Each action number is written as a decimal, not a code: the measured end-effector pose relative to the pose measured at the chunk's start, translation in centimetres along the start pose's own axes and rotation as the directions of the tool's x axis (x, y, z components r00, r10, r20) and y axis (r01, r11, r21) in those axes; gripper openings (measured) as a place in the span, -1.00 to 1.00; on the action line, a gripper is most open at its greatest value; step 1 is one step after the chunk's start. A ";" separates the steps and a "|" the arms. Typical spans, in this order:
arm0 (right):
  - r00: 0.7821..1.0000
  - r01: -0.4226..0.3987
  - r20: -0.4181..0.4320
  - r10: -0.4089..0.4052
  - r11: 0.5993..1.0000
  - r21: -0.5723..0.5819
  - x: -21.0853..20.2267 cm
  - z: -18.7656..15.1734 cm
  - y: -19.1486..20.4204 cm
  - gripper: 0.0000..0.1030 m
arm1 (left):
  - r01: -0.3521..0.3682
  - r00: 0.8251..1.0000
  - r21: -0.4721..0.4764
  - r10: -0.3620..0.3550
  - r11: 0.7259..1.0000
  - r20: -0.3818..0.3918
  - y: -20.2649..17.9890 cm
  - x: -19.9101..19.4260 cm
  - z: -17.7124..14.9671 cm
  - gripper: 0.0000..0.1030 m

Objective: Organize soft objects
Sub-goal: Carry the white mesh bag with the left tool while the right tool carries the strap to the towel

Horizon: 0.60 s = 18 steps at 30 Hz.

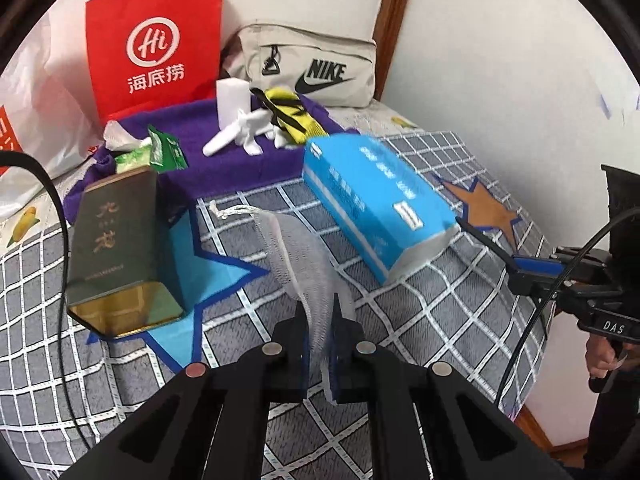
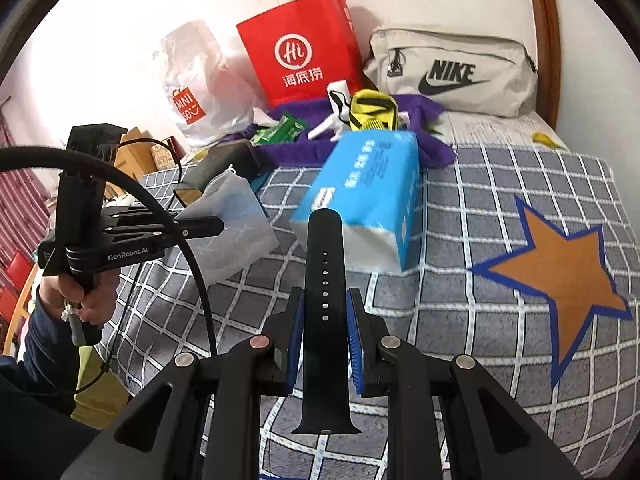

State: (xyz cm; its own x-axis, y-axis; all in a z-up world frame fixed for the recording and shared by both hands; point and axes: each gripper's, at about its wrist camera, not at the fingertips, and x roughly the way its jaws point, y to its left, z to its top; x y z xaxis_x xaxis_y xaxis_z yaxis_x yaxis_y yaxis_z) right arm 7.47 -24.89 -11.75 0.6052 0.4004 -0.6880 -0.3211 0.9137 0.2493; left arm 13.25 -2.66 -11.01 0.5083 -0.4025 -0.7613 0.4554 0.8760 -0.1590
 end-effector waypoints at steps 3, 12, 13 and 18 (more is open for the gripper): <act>1.000 -0.002 0.009 0.002 1.000 -0.011 0.0 1.0 0.3 -0.60 | 0.017 1.000 -0.018 -0.016 1.000 0.019 0.5 -0.8 0.6 -0.86; 0.998 -0.022 0.051 0.024 0.999 -0.047 0.8 5.2 0.8 -0.60 | 0.014 0.998 -0.070 -0.010 0.997 0.059 2.7 -2.2 3.7 -0.86; 0.998 -0.018 0.052 0.020 0.999 -0.045 1.0 5.9 0.7 -0.60 | 0.013 0.998 -0.083 -0.008 0.996 0.064 3.2 -2.3 4.3 -0.86; 0.997 -0.015 0.071 0.018 0.999 -0.052 2.6 9.9 -0.2 -0.60 | -0.015 0.997 -0.117 0.024 0.993 0.075 5.2 -2.0 6.9 -0.86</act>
State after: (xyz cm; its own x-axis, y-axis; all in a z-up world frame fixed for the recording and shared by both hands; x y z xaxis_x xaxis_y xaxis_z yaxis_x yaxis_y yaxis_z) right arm 16.31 -23.36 -6.89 0.6491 0.4212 -0.6335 -0.3677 0.9027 0.2234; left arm 19.64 0.84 -6.01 0.5722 -0.4000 -0.7159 0.3589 0.9071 -0.2200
